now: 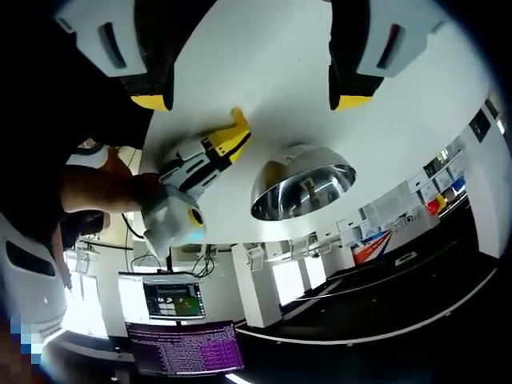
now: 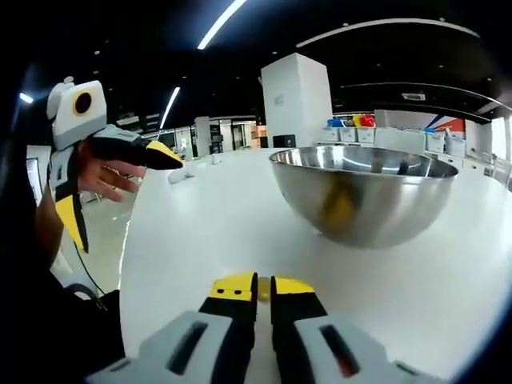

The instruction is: Pick up the QQ candy scattered on the table and place it into the stainless steel bowl on the table

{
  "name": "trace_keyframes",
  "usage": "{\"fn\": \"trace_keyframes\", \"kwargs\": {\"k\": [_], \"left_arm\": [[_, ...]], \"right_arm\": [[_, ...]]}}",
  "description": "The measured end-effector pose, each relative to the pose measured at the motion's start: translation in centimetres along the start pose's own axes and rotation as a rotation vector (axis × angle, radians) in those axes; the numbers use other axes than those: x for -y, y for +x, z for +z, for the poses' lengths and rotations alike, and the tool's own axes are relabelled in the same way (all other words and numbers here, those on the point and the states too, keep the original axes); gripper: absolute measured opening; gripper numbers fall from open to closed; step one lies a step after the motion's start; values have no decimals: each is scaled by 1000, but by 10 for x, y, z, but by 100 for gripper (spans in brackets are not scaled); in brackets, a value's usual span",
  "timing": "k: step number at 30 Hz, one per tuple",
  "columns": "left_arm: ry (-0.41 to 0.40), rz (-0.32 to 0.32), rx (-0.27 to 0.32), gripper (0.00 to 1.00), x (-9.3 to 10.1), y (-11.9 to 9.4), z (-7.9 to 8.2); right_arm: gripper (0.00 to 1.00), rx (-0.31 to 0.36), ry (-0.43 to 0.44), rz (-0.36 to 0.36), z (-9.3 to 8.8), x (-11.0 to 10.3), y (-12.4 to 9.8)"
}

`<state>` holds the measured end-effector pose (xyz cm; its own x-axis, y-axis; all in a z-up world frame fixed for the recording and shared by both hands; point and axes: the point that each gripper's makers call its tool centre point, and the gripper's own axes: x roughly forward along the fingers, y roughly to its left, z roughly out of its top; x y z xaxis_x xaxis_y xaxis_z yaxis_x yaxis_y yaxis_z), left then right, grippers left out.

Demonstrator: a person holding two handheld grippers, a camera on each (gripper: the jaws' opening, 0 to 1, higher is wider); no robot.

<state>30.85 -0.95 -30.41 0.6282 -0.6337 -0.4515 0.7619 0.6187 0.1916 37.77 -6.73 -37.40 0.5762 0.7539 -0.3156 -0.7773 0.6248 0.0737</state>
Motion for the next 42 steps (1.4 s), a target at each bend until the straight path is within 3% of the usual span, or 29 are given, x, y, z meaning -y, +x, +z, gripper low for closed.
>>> {"fn": "trace_keyframes", "kwargs": {"k": [11,18,27,42], "left_arm": [[-2,3,-7,79,-2,0,-2],[-2,2,-6,79,-2,1,-2],[-6,6,-7,79,-5,1,-3],[-2,15,-1,79,-7,-2,0]], "right_arm": [[4,31,-18,4,10,2,-8],[4,81,43,10,30,10,-20],[4,150,13,14,61,-1,-41],[4,116,-86,3,67,-11,-55]]}}
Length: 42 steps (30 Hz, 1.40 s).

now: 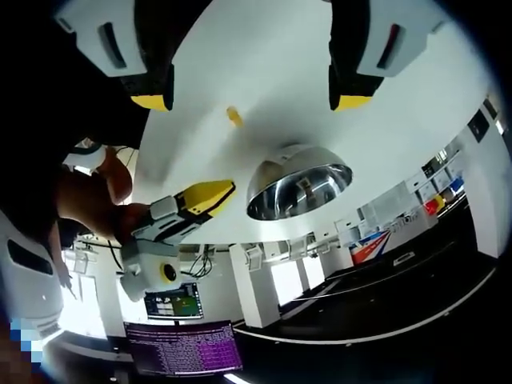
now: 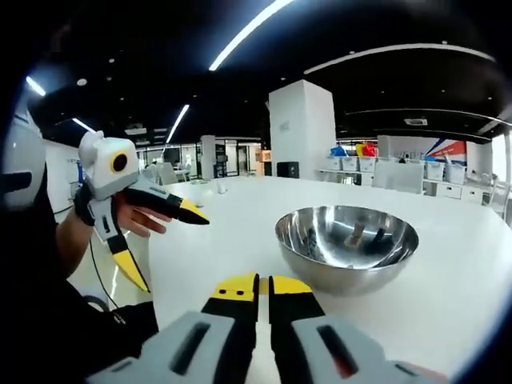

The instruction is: Pick up the QQ candy scattered on the table and place it into the stainless steel bowl on the table

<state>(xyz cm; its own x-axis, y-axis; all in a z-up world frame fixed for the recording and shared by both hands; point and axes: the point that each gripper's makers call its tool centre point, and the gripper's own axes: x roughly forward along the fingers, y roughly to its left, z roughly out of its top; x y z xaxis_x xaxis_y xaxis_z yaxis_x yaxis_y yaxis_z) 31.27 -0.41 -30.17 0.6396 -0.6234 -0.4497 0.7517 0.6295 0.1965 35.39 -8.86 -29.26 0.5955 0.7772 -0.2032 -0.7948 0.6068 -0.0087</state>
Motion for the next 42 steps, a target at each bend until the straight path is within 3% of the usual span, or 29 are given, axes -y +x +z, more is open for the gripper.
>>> {"fn": "trace_keyframes", "kwargs": {"k": [6,22,32,39,42], "left_arm": [[2,2,-2,79,0,-1,1],[6,-1,-3,79,1,1,2],[7,-2,-3,79,2,1,3],[2,-1,-8,79,2,1,0],[1,-1,-8,79,2,1,-1]], "right_arm": [[4,-25,-19,15,-4,-8,-3],[4,32,-111,-15,45,5,-13],[4,75,-181,-64,86,33,-4],[4,21,-247,-139,81,62,18],[4,12,-228,-146,78,74,30]]}}
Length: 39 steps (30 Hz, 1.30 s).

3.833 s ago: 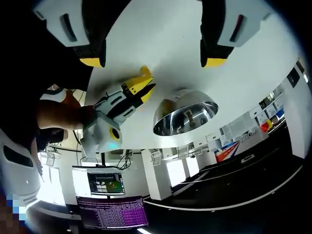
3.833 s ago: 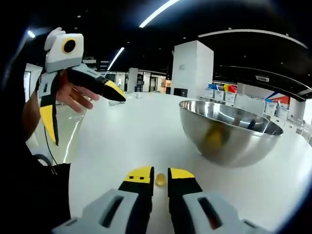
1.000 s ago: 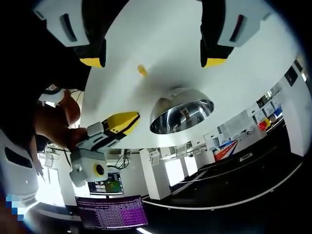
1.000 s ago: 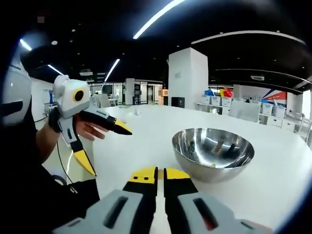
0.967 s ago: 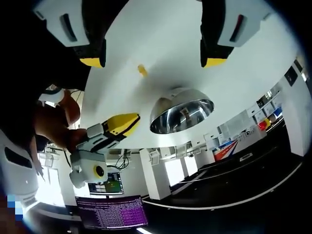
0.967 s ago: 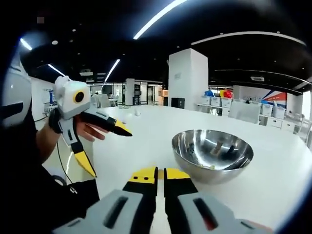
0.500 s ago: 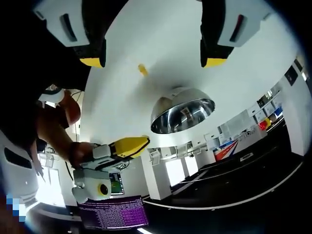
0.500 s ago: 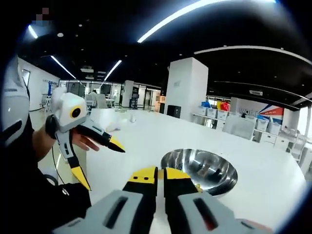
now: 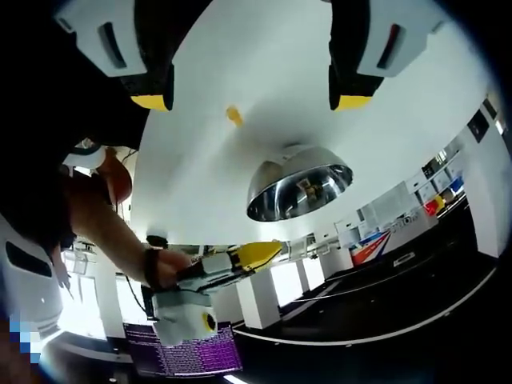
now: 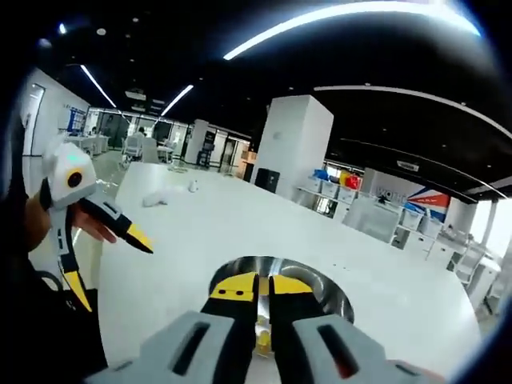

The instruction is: Pick up the QQ candy scattered on the table and place it into the stainless steel bowl on the table

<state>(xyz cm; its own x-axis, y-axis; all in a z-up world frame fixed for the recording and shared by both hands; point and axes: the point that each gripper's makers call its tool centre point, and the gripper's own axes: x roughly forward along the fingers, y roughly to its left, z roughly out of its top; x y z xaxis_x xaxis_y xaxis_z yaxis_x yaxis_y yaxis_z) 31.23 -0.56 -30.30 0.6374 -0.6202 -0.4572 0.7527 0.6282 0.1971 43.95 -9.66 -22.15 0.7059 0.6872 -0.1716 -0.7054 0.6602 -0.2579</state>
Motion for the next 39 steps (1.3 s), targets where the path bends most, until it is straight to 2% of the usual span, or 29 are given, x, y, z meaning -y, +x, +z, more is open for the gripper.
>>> {"fn": "trace_keyframes", "kwargs": {"k": [14,21,26,29,30,33,39], "left_arm": [[-7,1,-2,79,-2,0,-3],[-5,4,-7,79,-3,1,-3],[-5,3,-6,79,-2,0,-4],[-9,6,-7,79,-2,0,-5],[-9,8,-8,79,-3,0,-5],[-8,11,-11,79,-3,-1,-5],[-6,11,-10,79,-2,-2,-5]], "right_arm": [[4,-70,76,-34,-38,29,49],[4,-115,96,-24,-64,27,61],[5,-139,76,-23,-74,24,58],[8,-138,10,-46,-75,30,58],[11,-127,4,-50,-73,30,58],[19,-93,38,-36,-66,27,57],[15,-68,31,-77,-61,38,53]]}}
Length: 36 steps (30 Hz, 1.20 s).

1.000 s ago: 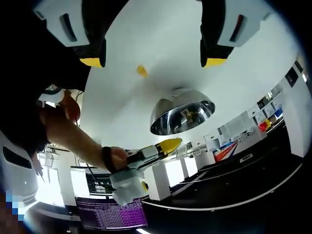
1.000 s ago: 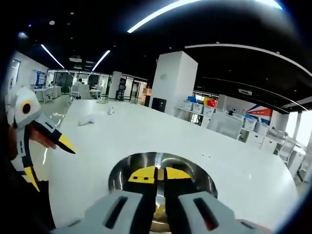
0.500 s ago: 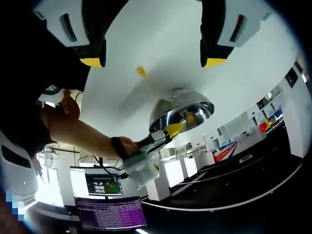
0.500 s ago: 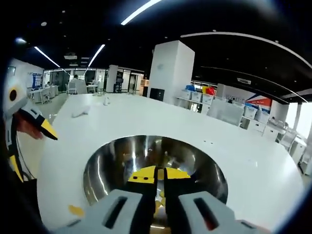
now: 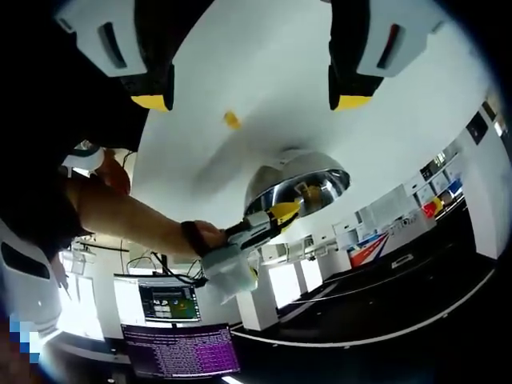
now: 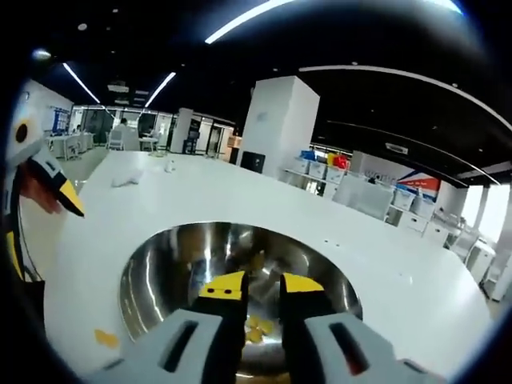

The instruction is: Pick up the QQ candy scattered on the table and place it into the stainless steel bowl on the table

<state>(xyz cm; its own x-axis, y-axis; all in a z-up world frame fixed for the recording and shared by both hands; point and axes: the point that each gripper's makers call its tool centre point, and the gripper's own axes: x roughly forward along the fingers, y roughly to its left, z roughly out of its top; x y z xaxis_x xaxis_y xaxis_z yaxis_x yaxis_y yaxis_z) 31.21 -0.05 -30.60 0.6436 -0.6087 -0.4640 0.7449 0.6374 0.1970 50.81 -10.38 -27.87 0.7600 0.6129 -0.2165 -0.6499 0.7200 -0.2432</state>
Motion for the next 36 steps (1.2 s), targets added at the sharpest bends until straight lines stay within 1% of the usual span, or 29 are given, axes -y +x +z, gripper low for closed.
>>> {"fn": "trace_keyframes", "kwargs": {"k": [2,4,5,7,8,9,10,12,13,15,16,18,19,20,21,22,23,24,25,26,28,30,31,33,34,36], "left_arm": [[0,0,-2,79,0,0,0],[1,1,-1,79,0,-1,-1],[0,1,0,79,0,-1,0],[0,1,0,79,0,-2,0],[1,1,-1,79,0,-1,0],[2,1,-2,79,0,-1,-1],[4,4,-6,79,0,-1,-1],[21,17,-18,79,-2,0,-2],[25,23,-22,79,-3,0,-3],[29,27,-25,79,-4,0,-2],[26,25,-21,79,-4,0,-1],[22,22,-17,79,-4,0,0],[26,23,-18,79,-4,0,0],[29,24,-18,79,-4,0,0],[29,24,-19,79,-5,0,1],[27,24,-17,79,-5,1,1],[27,22,-16,79,-4,1,2],[28,20,-17,79,-4,1,2],[31,20,-17,79,-4,1,2],[34,21,-17,79,-4,1,3],[34,21,-15,79,-4,1,4],[33,21,-12,79,-4,1,4],[34,20,-13,79,-4,1,4],[36,16,-14,79,-2,2,4],[35,14,-16,79,-1,2,3],[35,11,-15,79,0,3,3]], "right_arm": [[15,29,15,-25,5,5,-4],[16,72,36,-53,14,15,-6],[16,108,60,-73,22,19,-12],[21,167,94,-77,37,21,-19],[24,205,103,-75,47,23,-25],[25,243,104,-76,57,22,-32],[25,278,98,-84,67,20,-42],[25,342,71,-100,92,23,-57],[24,377,55,-97,104,20,-67],[22,439,33,-69,125,10,-86],[21,455,22,-59,132,4,-94],[19,463,-26,-52,142,-9,-109],[17,481,-49,-23,147,-19,-115],[15,494,-56,23,149,-33,-121],[14,509,-37,78,150,-47,-127],[14,521,-13,117,151,-56,-131],[11,530,12,173,150,-69,-136],[9,515,40,218,145,-80,-138],[7,488,67,249,137,-88,-138],[6,446,71,271,125,-95,-135],[6,366,67,278,98,-103,-124],[6,280,62,286,66,-111,-111],[6,215,68,311,44,-119,-103],[6,152,93,316,16,-127,-88],[5,131,87,321,7,-130,-84],[4,74,65,320,-17,-136,-74]]}}
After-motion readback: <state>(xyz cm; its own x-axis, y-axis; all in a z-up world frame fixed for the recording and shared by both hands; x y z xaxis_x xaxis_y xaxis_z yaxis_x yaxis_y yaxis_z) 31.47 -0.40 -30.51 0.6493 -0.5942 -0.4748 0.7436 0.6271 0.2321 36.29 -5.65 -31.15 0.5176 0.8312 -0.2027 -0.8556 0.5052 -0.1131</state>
